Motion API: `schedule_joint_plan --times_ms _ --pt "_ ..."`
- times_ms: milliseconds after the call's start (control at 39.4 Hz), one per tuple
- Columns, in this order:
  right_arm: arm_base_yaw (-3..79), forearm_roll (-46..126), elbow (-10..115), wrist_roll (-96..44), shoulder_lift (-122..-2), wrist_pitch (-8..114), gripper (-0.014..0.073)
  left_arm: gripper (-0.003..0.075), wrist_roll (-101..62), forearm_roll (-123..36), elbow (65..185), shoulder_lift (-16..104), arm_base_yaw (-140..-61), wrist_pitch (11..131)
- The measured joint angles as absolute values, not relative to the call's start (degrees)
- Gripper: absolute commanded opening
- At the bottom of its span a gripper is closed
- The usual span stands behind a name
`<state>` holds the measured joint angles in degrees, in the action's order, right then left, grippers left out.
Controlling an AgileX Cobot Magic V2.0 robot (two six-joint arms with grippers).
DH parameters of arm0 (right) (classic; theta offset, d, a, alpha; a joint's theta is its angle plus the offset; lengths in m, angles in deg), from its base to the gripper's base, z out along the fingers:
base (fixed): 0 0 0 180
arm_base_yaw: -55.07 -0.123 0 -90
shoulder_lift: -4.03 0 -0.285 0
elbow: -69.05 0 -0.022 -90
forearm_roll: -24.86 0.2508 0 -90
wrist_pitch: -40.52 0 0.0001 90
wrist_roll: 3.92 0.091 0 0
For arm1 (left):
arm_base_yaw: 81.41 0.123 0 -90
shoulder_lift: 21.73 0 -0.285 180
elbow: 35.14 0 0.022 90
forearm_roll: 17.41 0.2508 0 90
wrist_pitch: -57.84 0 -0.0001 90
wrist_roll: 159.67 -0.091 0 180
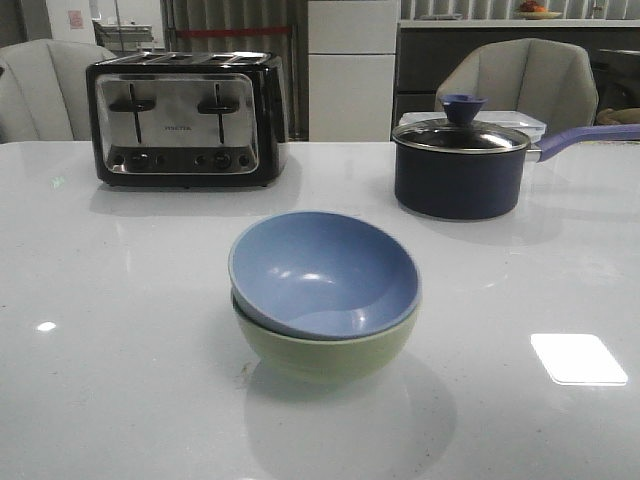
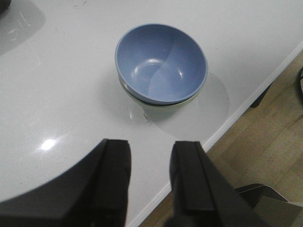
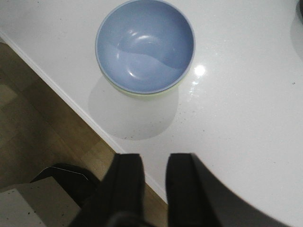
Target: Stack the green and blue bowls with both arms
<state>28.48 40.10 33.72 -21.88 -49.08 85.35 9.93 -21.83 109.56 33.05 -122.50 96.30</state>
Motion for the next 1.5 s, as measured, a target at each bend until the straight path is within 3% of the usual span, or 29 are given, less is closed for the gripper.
schedule_joint_plan --times_ms 152,963,1318,1496 --pt "28.5 40.1 33.7 -21.9 -49.1 85.3 0.0054 0.009 9.9 -21.8 109.5 33.0 -122.5 96.2" --pt "28.5 40.1 33.7 -21.9 -49.1 85.3 0.0054 0.0093 9.9 -21.0 109.4 32.2 -121.8 96.2" --pt "28.5 40.1 33.7 -21.9 -49.1 85.3 0.0054 0.0093 9.8 -20.3 98.7 15.1 -96.9 84.2" --pt "28.5 40.1 33.7 -21.9 -49.1 85.3 0.0054 0.0093 9.8 -23.3 90.0 3.7 -88.4 79.2"
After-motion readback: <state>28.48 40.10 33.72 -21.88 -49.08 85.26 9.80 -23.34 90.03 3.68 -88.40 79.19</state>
